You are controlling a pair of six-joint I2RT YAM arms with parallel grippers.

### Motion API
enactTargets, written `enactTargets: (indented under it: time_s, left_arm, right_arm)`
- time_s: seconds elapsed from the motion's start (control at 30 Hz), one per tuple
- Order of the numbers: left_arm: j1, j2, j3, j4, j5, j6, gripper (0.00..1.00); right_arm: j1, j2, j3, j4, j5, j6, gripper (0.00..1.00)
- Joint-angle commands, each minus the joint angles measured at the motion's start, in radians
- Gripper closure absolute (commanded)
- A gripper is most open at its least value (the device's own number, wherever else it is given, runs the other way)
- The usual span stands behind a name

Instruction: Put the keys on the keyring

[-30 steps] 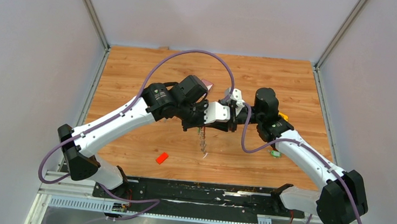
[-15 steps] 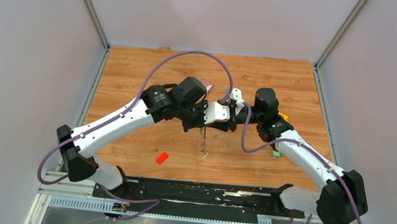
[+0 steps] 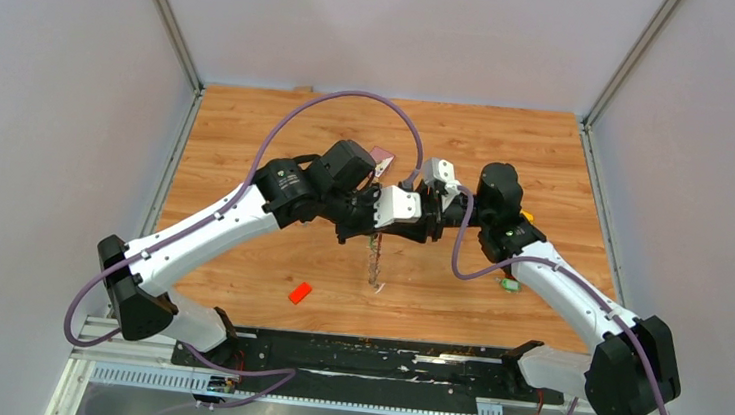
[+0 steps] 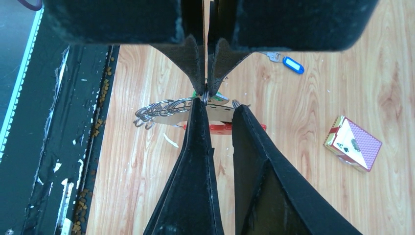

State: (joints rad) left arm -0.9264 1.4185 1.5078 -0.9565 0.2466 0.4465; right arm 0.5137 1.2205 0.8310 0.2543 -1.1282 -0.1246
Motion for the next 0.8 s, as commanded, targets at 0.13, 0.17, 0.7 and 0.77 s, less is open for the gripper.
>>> enactTargets:
  time_s: [0.13, 0.17, 0.7, 0.77]
  left_arm:
    - [0.008, -0.046, 0.003, 0.055, 0.038, -0.03, 1.0]
    - [0.009, -0.046, 0.003, 0.057, 0.036, -0.033, 1.0]
    - [0.022, -0.06, -0.008, 0.085, 0.031, -0.053, 1.0]
    - [0.024, -0.062, -0.01, 0.088, 0.031, -0.052, 1.0]
  right_arm:
    - [-0.005, -0.008, -0.001, 0.058, -0.044, 0.029, 0.72]
    - [-0.005, -0.006, -0.002, 0.06, -0.046, 0.031, 0.72]
    - [-0.005, 0.015, -0.004, 0.056, -0.062, 0.03, 0.77]
    - [-0.004, 0.017, -0.003, 0.057, -0.068, 0.031, 0.77]
